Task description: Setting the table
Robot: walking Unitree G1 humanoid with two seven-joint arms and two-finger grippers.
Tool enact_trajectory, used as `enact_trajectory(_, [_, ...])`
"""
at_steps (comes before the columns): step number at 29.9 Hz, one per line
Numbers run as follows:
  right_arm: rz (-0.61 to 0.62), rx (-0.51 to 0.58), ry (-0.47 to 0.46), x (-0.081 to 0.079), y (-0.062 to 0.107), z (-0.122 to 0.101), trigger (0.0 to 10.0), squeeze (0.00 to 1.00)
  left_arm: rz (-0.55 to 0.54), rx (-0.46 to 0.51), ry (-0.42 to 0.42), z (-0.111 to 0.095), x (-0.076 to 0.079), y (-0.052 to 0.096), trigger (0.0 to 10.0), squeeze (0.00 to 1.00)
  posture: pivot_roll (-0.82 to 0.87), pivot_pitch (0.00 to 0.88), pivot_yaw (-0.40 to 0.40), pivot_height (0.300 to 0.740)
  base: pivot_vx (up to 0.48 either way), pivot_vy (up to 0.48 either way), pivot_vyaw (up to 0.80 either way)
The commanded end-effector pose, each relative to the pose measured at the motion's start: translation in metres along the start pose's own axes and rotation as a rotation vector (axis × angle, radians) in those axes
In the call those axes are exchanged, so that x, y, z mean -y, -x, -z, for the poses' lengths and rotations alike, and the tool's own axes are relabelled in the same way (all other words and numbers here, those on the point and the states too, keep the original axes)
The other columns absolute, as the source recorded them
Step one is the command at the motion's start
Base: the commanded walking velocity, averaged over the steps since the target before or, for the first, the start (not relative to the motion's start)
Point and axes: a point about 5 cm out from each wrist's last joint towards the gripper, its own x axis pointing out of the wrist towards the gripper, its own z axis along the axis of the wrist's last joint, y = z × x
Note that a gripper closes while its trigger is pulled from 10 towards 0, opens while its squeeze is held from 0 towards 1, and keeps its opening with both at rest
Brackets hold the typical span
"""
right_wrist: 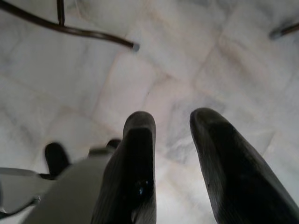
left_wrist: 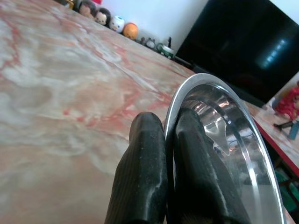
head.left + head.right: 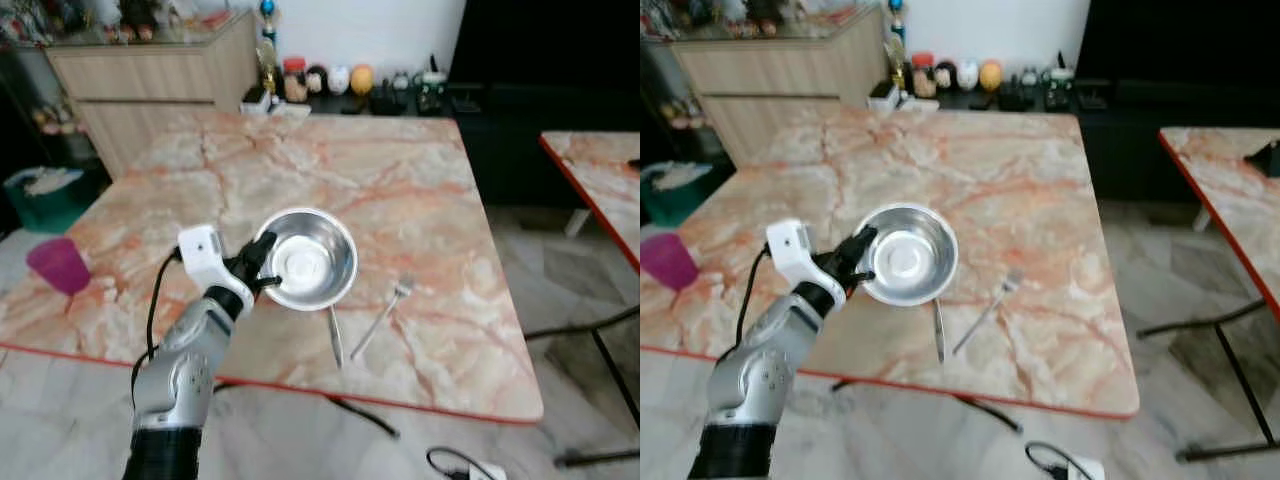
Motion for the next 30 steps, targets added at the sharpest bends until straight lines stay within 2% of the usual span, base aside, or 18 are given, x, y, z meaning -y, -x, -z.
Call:
enact_trajectory(1, [-0.010,-0.008,-0.008,-0.0045,0.0006,0.0029,10.0,0.00,-0.011,0.017,-0.008,-0.0041,-0.0031,0.0001,10.0,0.00,0.04,0.000,-0.024,0.740,0.000,-0.266,0.00])
enact_trajectory(5, [-0.005,-0.014,-0.018,-0.0043,0.0005,0.0034,10.0,0.00,-0.015,0.020,-0.007,-0.0043,-0.0033,-0.0002,10.0,0.00,0.05,0.000,-0.026,0.740,0.000,-0.264,-0.22])
enact_trajectory(12, [-0.010,-0.014,-0.013,-0.0041,0.0002,0.0023,10.0,0.00,-0.023,0.026,-0.006,-0.0062,-0.0050,-0.0004,10.0,0.00,0.05,0.000,-0.029,0.740,0.000,-0.266,-0.62])
enact_trajectory(30, [-0.011,-0.004,-0.012,-0.0042,0.0000,0.0008,10.0,0.00,-0.025,0.028,-0.003,-0.0059,-0.0054,-0.0019,10.0,0.00,0.05,0.000,-0.032,0.740,0.000,-0.263,0.00])
